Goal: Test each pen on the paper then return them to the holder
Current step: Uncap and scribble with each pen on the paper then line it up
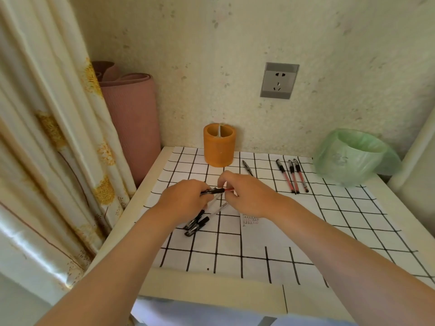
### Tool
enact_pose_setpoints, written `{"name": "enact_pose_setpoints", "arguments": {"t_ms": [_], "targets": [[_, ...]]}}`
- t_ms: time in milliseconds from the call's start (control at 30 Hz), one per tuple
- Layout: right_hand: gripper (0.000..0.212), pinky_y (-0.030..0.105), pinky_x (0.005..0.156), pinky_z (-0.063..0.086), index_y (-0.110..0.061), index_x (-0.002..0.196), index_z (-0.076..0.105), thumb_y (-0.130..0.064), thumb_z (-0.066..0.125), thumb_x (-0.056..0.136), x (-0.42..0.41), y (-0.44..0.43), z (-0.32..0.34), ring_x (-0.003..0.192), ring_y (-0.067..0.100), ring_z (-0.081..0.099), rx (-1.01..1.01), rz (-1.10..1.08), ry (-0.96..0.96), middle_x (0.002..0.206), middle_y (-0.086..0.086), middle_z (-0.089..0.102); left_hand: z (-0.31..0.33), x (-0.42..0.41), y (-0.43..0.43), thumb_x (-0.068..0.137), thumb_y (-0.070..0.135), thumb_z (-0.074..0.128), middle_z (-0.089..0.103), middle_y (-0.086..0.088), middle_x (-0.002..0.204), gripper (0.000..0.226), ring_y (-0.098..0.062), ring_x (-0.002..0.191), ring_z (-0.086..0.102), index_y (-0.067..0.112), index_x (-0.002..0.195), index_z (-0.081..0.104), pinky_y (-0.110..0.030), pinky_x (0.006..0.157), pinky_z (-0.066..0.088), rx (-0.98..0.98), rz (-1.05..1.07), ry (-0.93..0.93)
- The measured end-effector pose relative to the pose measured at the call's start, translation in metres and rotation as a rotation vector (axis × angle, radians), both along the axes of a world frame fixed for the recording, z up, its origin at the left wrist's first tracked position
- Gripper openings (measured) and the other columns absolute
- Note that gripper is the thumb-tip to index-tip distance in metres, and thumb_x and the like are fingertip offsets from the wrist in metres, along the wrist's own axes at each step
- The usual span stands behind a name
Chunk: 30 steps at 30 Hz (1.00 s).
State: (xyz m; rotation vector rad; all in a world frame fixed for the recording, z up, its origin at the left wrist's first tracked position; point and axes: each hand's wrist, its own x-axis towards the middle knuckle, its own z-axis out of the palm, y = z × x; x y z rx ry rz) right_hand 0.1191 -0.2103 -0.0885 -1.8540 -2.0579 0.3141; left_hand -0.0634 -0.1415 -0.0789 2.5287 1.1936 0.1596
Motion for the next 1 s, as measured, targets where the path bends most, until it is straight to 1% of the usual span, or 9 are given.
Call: {"name": "enact_pose_setpoints", "arguments": {"t_ms": [67,167,267,367,467,600,700,933,1000], "targets": [[0.017,0.034,0.065,0.049,-0.034,0.112,0.055,-0.039,0.048,0.098,0.004,-0.007,0.004,0.07,0.005,0.053,0.032,0.008,-0.055,0.08,-0.011,0.061,0.002,0.009,-0.007,0.098,0.044,0.051,0.063,0.007,0.07,0.025,-0.012,0.066,0.059,0.028,0.083,0.063,-0.029,0.059,0.043,0.021,-0.005,-0.006],[0.025,0.028,0.061,0.043,-0.038,0.114,0.06,-0.049,0.044,0.1,0.015,-0.018,0.009,0.068,0.002,0.052,0.073,0.016,-0.106,0.072,-0.018,0.055,0.006,0.017,-0.014,0.094,0.055,0.053,0.065,0.012,0.083,0.021,-0.008,0.078,0.059,0.035,0.098,0.06,-0.028,0.062,0.044,0.104,0.001,-0.088],[0.026,0.03,0.065,0.048,-0.036,0.111,0.066,-0.048,0.046,0.1,0.034,-0.027,0.011,0.073,0.008,0.059,0.065,-0.033,-0.047,0.078,-0.011,0.066,0.008,0.028,-0.018,0.096,0.047,0.054,0.067,0.014,0.087,0.012,-0.006,0.08,0.059,0.037,0.1,0.059,-0.027,0.064,0.044,0.041,-0.051,-0.187],[0.02,0.031,0.072,0.047,-0.026,0.107,0.069,-0.037,0.053,0.099,0.046,-0.036,0.009,0.081,0.012,0.059,0.074,-0.049,0.012,0.086,-0.006,0.065,0.008,0.042,-0.024,0.098,0.035,0.054,0.069,0.019,0.088,0.007,0.001,0.076,0.057,0.037,0.097,0.06,-0.027,0.065,0.045,-0.034,-0.093,-0.237],[0.019,0.03,0.073,0.048,-0.021,0.108,0.068,-0.027,0.051,0.1,0.047,-0.045,0.005,0.083,0.013,0.06,0.04,-0.069,0.06,0.091,-0.003,0.066,0.006,0.055,-0.028,0.096,0.033,0.058,0.07,0.021,0.087,0.007,0.002,0.079,0.06,0.037,0.095,0.064,-0.034,0.076,0.054,-0.089,-0.113,-0.278],[0.015,0.03,0.065,0.047,-0.031,0.099,0.066,-0.036,0.052,0.099,0.054,-0.05,0.002,0.072,0.004,0.057,0.036,-0.12,0.118,0.077,-0.012,0.062,0.006,0.065,-0.029,0.091,0.035,0.066,0.072,0.022,0.082,0.003,-0.004,0.072,0.068,0.036,0.089,0.064,-0.042,0.078,0.058,-0.167,-0.103,-0.375],[0.016,0.027,0.061,0.041,-0.031,0.098,0.065,-0.039,0.052,0.098,0.06,-0.053,-0.001,0.067,0.001,0.053,0.045,-0.136,0.069,0.07,-0.014,0.057,0.005,0.07,-0.028,0.091,0.033,0.066,0.073,0.021,0.081,0.006,-0.007,0.078,0.069,0.035,0.086,0.064,-0.046,0.08,0.058,-0.229,-0.142,-0.402],[0.017,0.028,0.058,0.038,-0.035,0.1,0.064,-0.045,0.05,0.098,0.064,-0.057,-0.002,0.061,0.0,0.051,0.042,-0.172,0.023,0.063,-0.014,0.054,0.005,0.075,-0.025,0.094,0.026,0.066,0.075,0.015,0.081,0.007,-0.007,0.078,0.069,0.027,0.087,0.065,-0.042,0.081,0.059,-0.303,-0.182,-0.403],[0.017,0.028,0.058,0.037,-0.036,0.098,0.064,-0.046,0.05,0.098,0.065,-0.058,0.0,0.062,0.0,0.051,0.038,-0.179,0.06,0.064,-0.014,0.055,0.007,0.075,-0.022,0.094,0.026,0.066,0.074,0.015,0.082,0.006,-0.004,0.078,0.068,0.026,0.088,0.066,-0.039,0.081,0.059,-0.301,-0.194,-0.406]]}}
